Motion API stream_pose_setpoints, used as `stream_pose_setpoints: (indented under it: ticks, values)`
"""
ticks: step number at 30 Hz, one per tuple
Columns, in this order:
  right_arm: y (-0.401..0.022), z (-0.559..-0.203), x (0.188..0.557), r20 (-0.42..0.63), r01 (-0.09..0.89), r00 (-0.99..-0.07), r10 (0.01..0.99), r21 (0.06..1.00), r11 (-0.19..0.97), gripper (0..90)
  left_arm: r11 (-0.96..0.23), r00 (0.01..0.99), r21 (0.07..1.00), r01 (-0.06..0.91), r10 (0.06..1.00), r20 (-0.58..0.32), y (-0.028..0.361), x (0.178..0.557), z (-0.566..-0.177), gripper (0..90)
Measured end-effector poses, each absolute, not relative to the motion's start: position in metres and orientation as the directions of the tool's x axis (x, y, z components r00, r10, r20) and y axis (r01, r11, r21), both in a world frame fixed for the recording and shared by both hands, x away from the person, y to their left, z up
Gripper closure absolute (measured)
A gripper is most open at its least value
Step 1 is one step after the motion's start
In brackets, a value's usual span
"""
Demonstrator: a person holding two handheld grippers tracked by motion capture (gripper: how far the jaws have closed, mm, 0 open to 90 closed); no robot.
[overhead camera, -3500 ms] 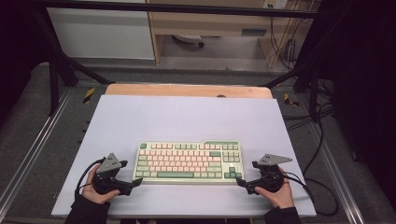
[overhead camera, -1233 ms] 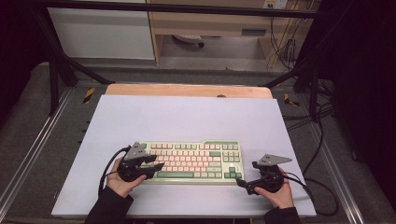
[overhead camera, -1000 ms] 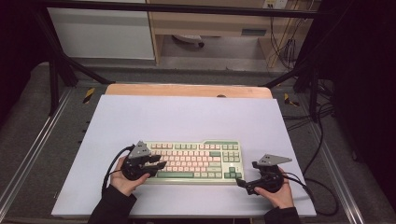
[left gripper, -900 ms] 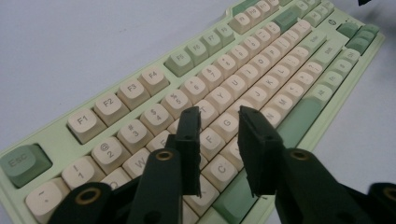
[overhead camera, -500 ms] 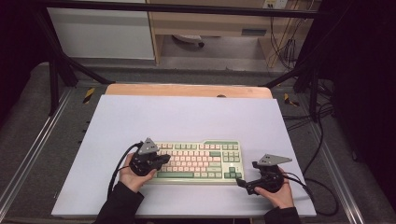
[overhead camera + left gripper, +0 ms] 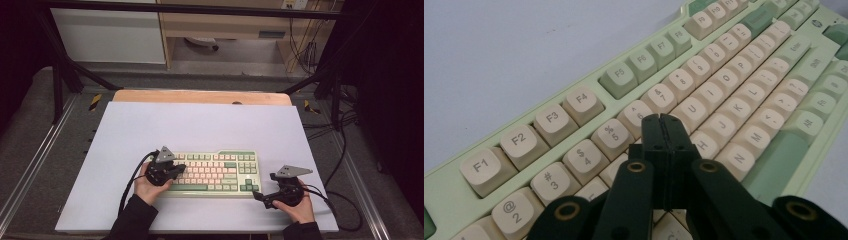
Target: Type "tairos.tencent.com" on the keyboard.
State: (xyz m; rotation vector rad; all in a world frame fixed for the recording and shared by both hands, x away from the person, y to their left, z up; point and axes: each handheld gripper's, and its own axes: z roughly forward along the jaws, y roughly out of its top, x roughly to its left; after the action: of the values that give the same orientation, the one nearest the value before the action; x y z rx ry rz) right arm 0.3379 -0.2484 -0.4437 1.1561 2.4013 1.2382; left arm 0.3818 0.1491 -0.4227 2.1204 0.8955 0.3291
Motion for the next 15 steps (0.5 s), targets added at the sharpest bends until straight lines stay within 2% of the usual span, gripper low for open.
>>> stream_pose_setpoints:
  ticks: [15]
  values:
    - [-0.2479, -0.4441, 0.3379, 0.166, 0.554, -0.671, 0.723, 0.760, 0.340, 0.5, -0.451, 0.716, 0.748, 0.486, 0.697, -0.045, 0.1466, 0.3847, -0.4288, 90.0]
